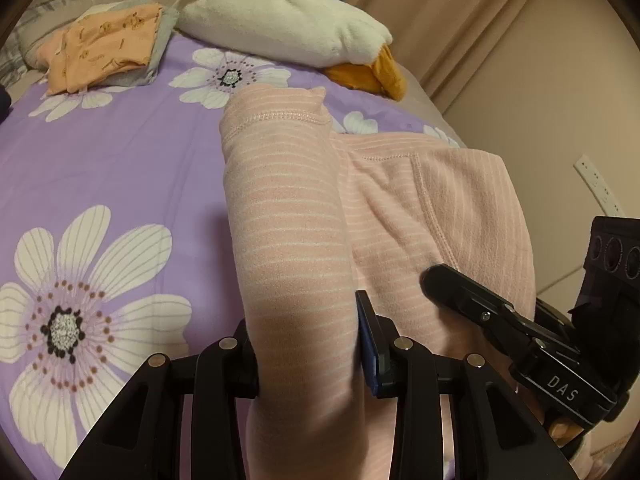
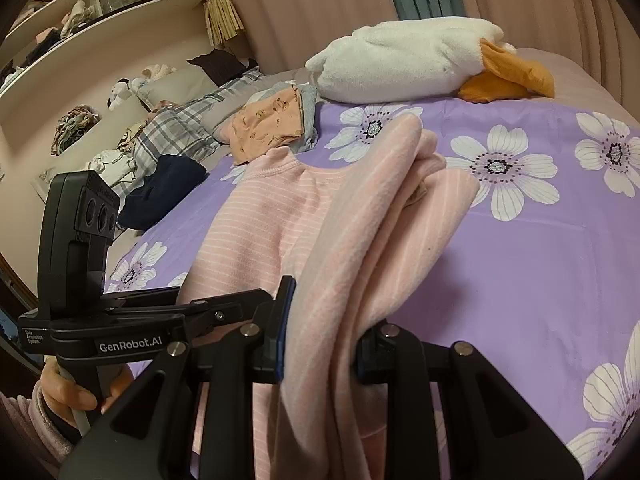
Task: Fold small clothes
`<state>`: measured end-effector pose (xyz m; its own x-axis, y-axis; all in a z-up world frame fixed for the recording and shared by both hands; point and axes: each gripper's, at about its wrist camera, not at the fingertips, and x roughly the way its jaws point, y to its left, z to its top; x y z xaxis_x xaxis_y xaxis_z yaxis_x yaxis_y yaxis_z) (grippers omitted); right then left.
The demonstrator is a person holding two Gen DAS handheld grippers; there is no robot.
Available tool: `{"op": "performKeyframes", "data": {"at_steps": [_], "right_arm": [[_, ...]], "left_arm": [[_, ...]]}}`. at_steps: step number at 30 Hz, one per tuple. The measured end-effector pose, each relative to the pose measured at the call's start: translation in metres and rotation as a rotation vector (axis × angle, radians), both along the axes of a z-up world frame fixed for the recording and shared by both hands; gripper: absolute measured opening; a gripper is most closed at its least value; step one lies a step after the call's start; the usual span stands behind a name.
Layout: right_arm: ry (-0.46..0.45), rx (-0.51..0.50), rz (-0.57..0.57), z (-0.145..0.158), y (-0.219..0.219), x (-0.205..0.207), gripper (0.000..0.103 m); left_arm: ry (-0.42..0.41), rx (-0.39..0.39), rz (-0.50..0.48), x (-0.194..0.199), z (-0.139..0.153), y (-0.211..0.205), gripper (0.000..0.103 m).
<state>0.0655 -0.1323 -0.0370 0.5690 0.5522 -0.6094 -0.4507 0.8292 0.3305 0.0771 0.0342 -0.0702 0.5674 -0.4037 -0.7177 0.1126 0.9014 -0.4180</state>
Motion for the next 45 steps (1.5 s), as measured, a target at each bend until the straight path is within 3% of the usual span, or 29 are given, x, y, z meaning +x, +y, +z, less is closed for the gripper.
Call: {"op": "performKeyframes", "data": {"at_steps": [24,45], "right_arm": [[0.040,-0.001,-0.021,-0.029,0.010,0.061,0.025],[0.176,0.007,-0.047,-0.081,0.014,0.095,0.026]], "left_arm": [[0.036,0.059,0.011,0.059,-0.025,0.007,0.035],[0.135,0.114,0.012,0.093,-0.066,0.008,0.035]]}}
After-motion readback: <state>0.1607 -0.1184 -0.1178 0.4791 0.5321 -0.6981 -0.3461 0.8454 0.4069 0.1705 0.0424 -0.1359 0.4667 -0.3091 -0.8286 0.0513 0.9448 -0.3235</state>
